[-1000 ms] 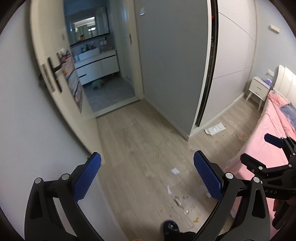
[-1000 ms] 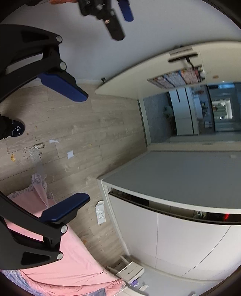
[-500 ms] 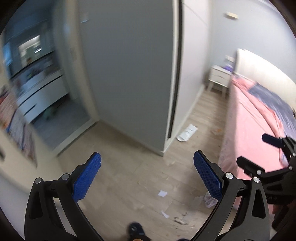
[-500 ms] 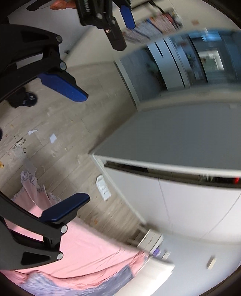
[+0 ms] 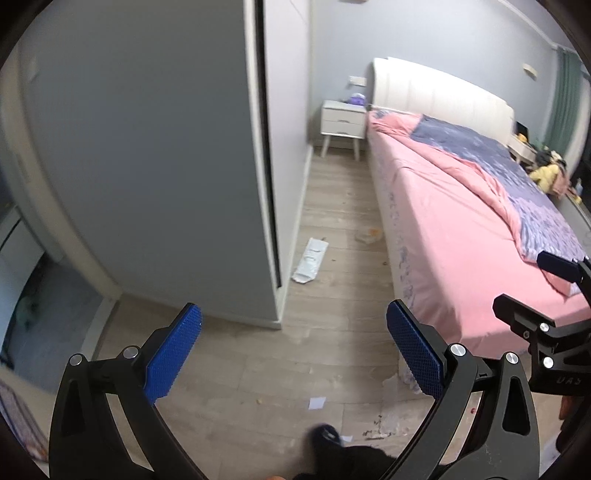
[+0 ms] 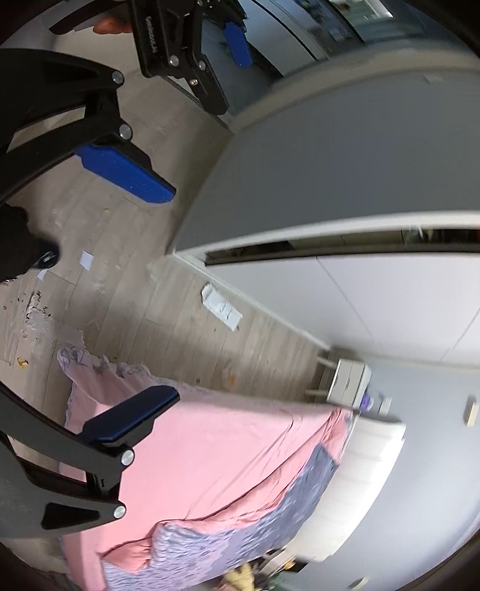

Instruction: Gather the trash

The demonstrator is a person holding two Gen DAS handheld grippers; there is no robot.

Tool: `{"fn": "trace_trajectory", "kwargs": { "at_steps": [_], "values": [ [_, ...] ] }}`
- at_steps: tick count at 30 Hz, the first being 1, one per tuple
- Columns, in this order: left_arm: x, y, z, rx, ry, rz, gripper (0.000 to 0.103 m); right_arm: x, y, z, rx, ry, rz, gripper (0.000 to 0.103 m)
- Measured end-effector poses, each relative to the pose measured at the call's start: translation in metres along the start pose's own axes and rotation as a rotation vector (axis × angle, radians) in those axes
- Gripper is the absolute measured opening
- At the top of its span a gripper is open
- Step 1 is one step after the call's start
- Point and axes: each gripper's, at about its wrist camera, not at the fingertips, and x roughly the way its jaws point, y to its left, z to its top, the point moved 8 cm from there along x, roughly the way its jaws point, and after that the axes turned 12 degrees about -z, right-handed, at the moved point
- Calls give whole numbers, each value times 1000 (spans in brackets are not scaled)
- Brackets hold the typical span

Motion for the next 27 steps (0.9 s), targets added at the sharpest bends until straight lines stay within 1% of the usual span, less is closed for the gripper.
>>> {"fn": "trace_trajectory", "kwargs": {
  "at_steps": [2,4,9,10,12,16,18,21,23,27],
  "values": [
    [18,3,16,1,7,-35,97,17,-4,9,27,-1,-30,96],
    [37,5,34,3,18,-70,97,33,-8,19,62,1,-40,96],
    [83,-2,81,116,73,-89,97,74,-26,47,144,30,-56,96],
    [91,-7,96,147,66,-92,97,81,-32,54,162,36,-52,96],
    [102,-13,118,166,47,-107,97,92,-42,68,156,28,-62,96],
    [134,-32,155,200,58,-143,97,109,-62,87,155,15,-84,96],
    [149,-40,171,209,68,-168,97,117,-72,94,174,16,-88,96],
    [182,-44,196,182,98,-214,97,135,-86,107,202,27,-107,96],
    [210,-44,214,178,110,-223,97,150,-95,116,221,37,-120,96],
    [264,-45,257,204,94,-228,97,185,-112,146,222,36,-147,96]
  ]
}}
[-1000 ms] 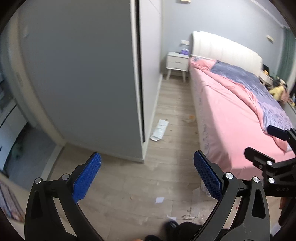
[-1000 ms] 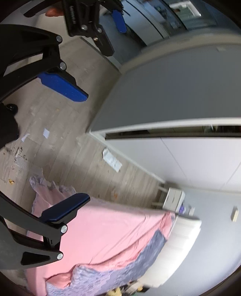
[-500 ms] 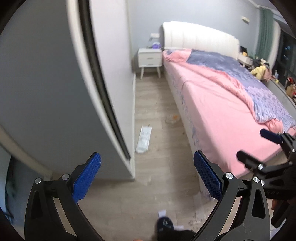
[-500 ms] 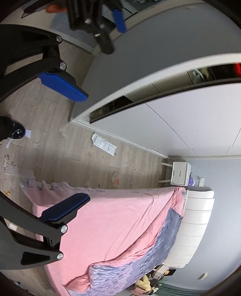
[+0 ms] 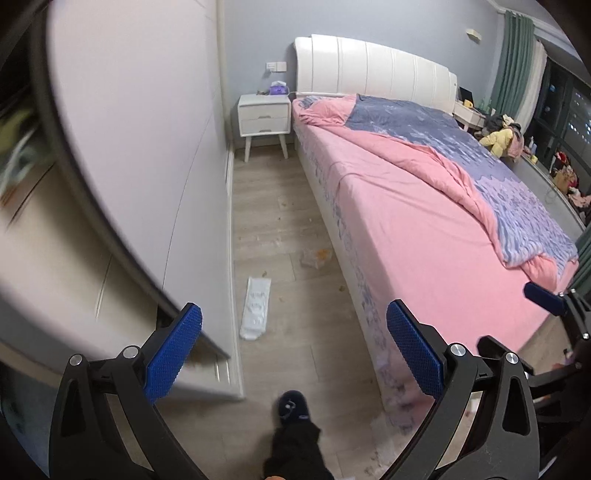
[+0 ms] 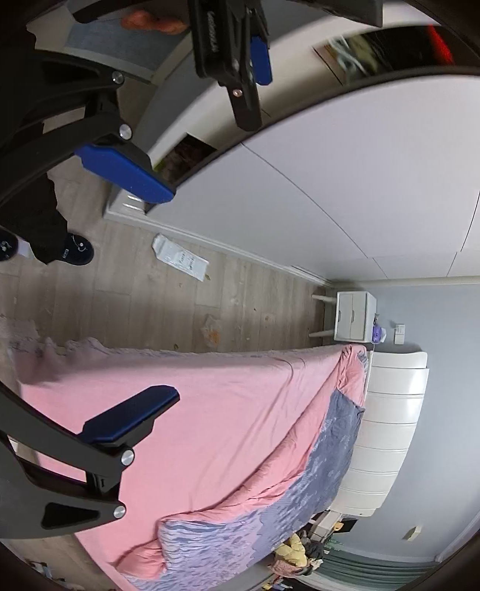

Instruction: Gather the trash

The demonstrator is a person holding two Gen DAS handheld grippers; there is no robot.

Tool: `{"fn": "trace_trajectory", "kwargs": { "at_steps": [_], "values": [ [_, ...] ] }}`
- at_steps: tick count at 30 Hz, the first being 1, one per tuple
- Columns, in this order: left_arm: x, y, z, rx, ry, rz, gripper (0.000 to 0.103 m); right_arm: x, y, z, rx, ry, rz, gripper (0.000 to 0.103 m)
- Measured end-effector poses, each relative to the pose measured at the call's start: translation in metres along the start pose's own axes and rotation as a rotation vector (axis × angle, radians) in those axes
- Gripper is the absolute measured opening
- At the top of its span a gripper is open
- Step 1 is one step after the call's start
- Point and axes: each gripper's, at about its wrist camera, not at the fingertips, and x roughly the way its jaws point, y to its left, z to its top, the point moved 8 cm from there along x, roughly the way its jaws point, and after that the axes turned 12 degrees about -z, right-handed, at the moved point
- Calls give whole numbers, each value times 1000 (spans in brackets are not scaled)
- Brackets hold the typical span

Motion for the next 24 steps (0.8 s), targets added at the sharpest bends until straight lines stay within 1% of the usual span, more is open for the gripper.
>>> {"fn": "trace_trajectory", "kwargs": {
  "at_steps": [1,3,5,6,7,8,10,11,13,15,16,18,20,22,24],
  "values": [
    [12,6,12,4,-8,0,97,8,-1,6,-1,-2,-5,96],
    [35,18,34,0,-23,-3,97,33,-2,28,1,-8,-13,96],
    [62,32,58,-20,-11,-1,97,55,-3,47,1,12,-21,96],
    [76,41,75,-42,-8,-9,97,64,-3,57,4,26,-19,96],
    [83,44,85,-49,-11,-17,97,77,-3,75,7,29,-8,96],
    [94,50,100,-55,-18,-23,97,82,-3,85,1,21,-4,96],
    [120,61,124,-59,-14,-8,97,101,-4,111,-18,0,-23,96],
    [134,66,136,-70,-1,3,97,113,-7,124,-16,4,-32,96],
    [152,72,159,-94,-12,12,97,132,-10,146,9,10,-26,96],
    [173,75,183,-91,-12,17,97,154,-13,171,4,1,-26,96],
    [186,76,196,-82,-12,17,97,162,-14,177,-2,-1,-25,96],
    [205,77,214,-71,-13,7,97,184,-15,194,-12,-2,-8,96],
    [228,79,235,-52,-22,3,97,212,-16,212,-35,-10,31,96],
    [245,83,253,-34,-26,28,97,238,-13,227,-76,-19,70,96],
    [259,86,267,-32,-13,47,97,262,-16,242,-113,-3,107,96]
  ]
}}
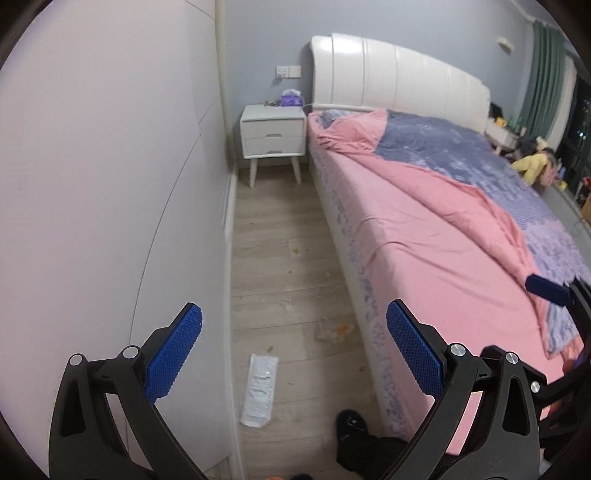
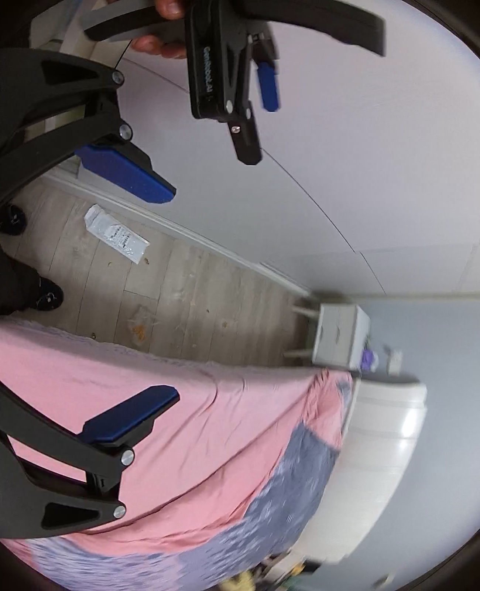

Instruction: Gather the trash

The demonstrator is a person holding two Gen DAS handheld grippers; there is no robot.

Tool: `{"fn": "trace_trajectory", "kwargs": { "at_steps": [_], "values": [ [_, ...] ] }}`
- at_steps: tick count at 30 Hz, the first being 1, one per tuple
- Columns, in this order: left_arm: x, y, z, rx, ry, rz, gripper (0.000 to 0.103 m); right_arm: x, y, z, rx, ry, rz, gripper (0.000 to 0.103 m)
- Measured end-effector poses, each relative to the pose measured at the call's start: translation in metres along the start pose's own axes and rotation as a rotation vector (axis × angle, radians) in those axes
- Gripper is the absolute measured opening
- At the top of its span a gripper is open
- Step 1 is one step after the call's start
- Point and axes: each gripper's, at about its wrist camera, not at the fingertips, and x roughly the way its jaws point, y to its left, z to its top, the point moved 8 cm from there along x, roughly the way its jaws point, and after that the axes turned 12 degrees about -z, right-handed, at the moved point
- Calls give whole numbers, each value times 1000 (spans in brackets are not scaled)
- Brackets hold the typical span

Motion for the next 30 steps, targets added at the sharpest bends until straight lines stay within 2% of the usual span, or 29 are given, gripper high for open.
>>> {"fn": "trace_trajectory", "kwargs": {
  "at_steps": [4,8,12,19,21,30],
  "values": [
    [22,7,24,8,-23,41,97,42,-12,28,-59,4,80,96],
    [58,34,21,-96,34,47,97,81,-15,41,-92,50,91,96],
    [98,61,13,-134,81,59,97,119,-13,45,-74,95,89,96],
    [178,92,-3,-64,126,39,97,191,5,26,-33,155,43,96],
    [203,96,-14,-72,142,0,97,211,9,21,-15,159,40,96],
    [340,98,-77,-68,194,-29,97,331,9,-36,41,181,-4,96]
  ]
}}
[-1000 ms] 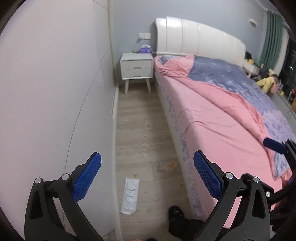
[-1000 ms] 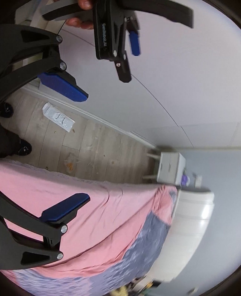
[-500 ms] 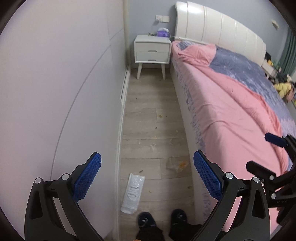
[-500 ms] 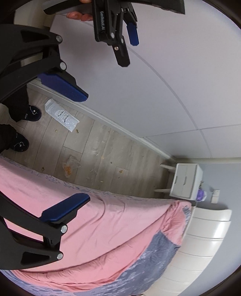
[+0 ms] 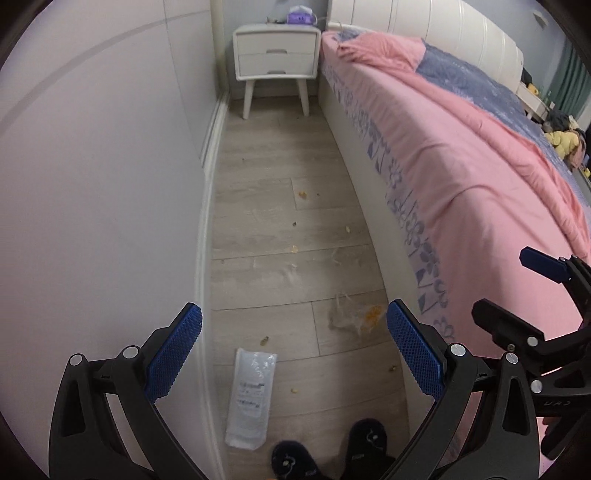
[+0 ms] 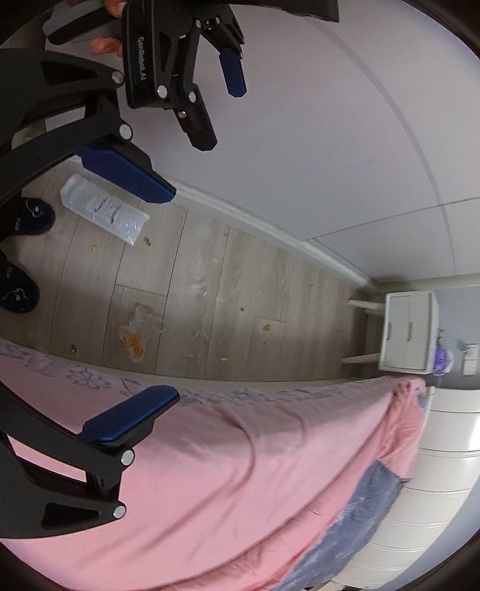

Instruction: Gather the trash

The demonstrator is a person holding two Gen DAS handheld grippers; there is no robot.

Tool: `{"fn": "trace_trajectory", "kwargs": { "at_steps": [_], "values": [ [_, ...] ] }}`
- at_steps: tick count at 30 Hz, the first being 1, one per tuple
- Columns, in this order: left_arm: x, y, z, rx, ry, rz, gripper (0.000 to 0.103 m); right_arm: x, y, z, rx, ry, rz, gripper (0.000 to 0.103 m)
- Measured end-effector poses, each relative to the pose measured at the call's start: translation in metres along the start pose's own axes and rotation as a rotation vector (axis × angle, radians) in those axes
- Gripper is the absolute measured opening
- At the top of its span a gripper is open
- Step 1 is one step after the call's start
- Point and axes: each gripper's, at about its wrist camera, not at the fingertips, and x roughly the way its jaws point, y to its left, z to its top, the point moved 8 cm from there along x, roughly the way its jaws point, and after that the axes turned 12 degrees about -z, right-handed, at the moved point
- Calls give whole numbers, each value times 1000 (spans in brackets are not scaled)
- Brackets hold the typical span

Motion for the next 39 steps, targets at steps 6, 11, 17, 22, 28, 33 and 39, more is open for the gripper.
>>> {"fn": "trace_trajectory", "kwargs": {
  "at_steps": [6,11,17,22,28,33,39],
  "values": [
    [80,3,-26,39,25,-3,97,81,1,-34,-41,17,3,96],
    [146,9,-54,51,60,-36,97,143,6,-68,-72,45,-11,96],
    [220,16,-80,99,88,-94,97,214,10,-103,-58,62,-42,96],
    [278,24,-92,170,106,-153,97,269,9,-126,-73,54,-83,96],
    [338,36,-106,265,131,-222,97,327,9,-147,-25,45,-112,96],
    [379,33,-125,370,116,-270,97,375,17,-164,-106,2,-112,96],
    [414,26,-133,438,95,-287,97,412,13,-182,-174,-28,-123,96]
  ]
}}
